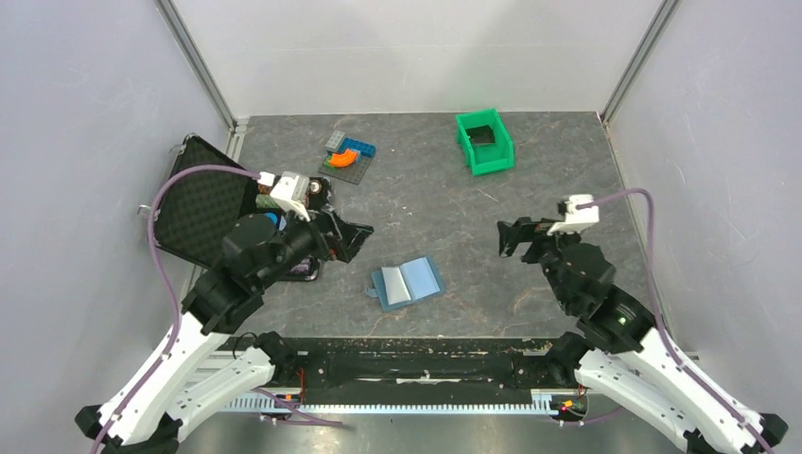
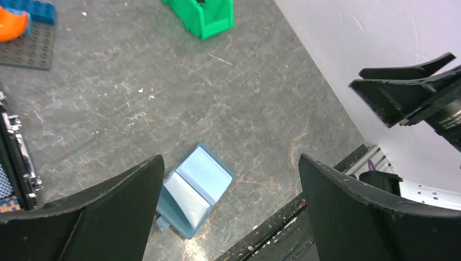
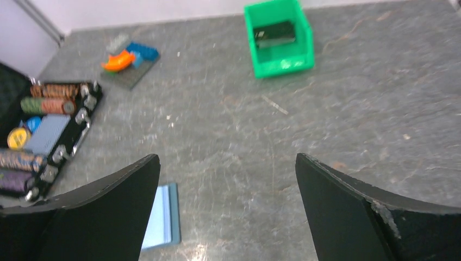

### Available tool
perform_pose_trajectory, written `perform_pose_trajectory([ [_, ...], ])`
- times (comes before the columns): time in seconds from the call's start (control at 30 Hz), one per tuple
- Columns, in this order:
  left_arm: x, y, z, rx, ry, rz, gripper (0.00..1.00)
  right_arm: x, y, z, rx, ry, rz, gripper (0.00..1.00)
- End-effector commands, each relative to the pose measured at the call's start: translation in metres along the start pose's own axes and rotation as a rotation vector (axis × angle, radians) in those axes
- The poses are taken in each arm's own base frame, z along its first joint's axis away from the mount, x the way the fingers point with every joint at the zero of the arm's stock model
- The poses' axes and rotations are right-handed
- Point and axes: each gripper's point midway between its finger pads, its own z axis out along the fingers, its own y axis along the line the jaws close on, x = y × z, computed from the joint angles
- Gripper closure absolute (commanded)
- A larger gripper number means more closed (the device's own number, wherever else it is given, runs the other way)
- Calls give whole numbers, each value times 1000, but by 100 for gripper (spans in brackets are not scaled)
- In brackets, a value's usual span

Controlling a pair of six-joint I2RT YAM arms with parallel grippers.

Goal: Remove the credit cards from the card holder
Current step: Reset both arms

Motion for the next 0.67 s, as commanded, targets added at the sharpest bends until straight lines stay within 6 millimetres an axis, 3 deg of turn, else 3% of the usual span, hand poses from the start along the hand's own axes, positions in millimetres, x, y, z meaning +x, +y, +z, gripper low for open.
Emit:
perform_pose_trajectory([
  [0.0, -18, 6, -16, -29, -75, 95, 0, -37, -25, -22, 93, -98, 20, 2],
  [0.1, -22, 4, -21, -6, -124, 102, 0, -42, -18, -27, 47, -112, 59, 2],
  [0.27, -23, 3, -24, 8, -150, 97, 0, -33, -5, -25, -8, -71, 99, 2],
  [0.63, -20, 2, -23, 14, -139, 88, 0, -23, -7, -21, 14, -46, 112, 2],
])
